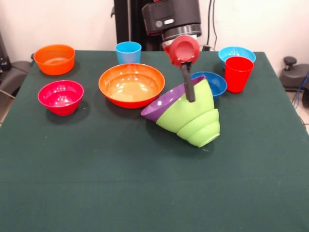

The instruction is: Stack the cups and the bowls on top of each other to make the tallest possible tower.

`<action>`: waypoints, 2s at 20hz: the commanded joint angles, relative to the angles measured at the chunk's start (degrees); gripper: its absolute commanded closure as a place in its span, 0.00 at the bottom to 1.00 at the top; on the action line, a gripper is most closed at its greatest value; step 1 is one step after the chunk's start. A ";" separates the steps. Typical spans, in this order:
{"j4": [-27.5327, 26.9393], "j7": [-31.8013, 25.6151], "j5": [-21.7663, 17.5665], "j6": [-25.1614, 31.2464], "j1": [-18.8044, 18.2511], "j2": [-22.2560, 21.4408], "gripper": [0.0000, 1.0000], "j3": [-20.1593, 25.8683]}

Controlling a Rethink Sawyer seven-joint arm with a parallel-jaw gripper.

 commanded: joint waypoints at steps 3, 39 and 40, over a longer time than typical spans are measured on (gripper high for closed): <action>-1.69 2.79 -0.88 3.10 -1.97 4.43 0.00 -1.83; 6.76 -7.76 8.87 11.38 -12.33 1.36 0.00 11.14; 6.71 -8.05 8.70 11.75 -12.37 1.82 0.00 11.14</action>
